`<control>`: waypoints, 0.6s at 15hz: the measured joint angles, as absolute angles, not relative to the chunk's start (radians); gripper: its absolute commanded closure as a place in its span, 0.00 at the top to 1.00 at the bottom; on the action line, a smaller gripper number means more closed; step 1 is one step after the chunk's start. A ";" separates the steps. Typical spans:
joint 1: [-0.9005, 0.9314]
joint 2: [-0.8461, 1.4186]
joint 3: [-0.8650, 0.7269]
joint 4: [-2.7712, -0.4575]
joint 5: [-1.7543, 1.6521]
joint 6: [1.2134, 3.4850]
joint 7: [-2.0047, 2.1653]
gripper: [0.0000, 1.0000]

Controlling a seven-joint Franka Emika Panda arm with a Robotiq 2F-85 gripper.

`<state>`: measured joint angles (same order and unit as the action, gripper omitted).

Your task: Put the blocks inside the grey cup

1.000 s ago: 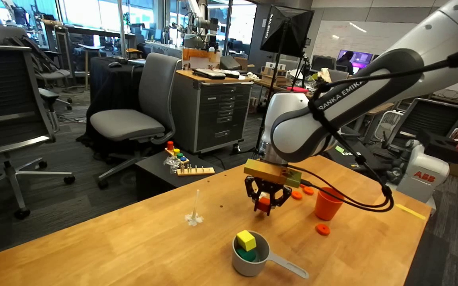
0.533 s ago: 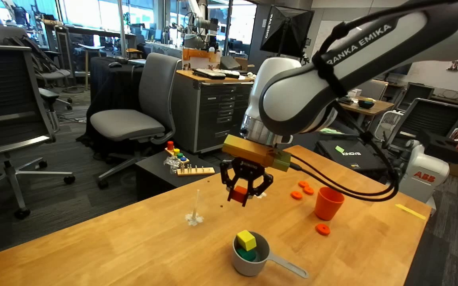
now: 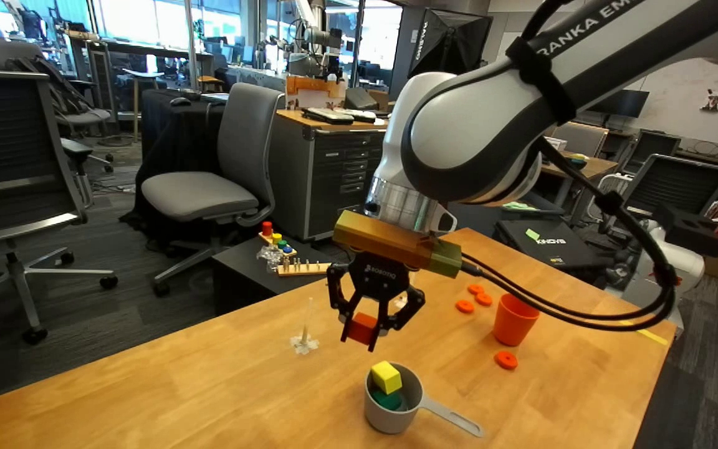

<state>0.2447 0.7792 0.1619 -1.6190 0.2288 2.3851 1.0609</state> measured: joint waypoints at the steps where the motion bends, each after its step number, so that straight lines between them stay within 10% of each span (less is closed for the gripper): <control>1: 0.246 0.776 0.169 -1.633 0.241 2.383 1.058 0.13; 9: 0.253 0.728 0.184 -1.743 0.296 2.353 1.034 0.13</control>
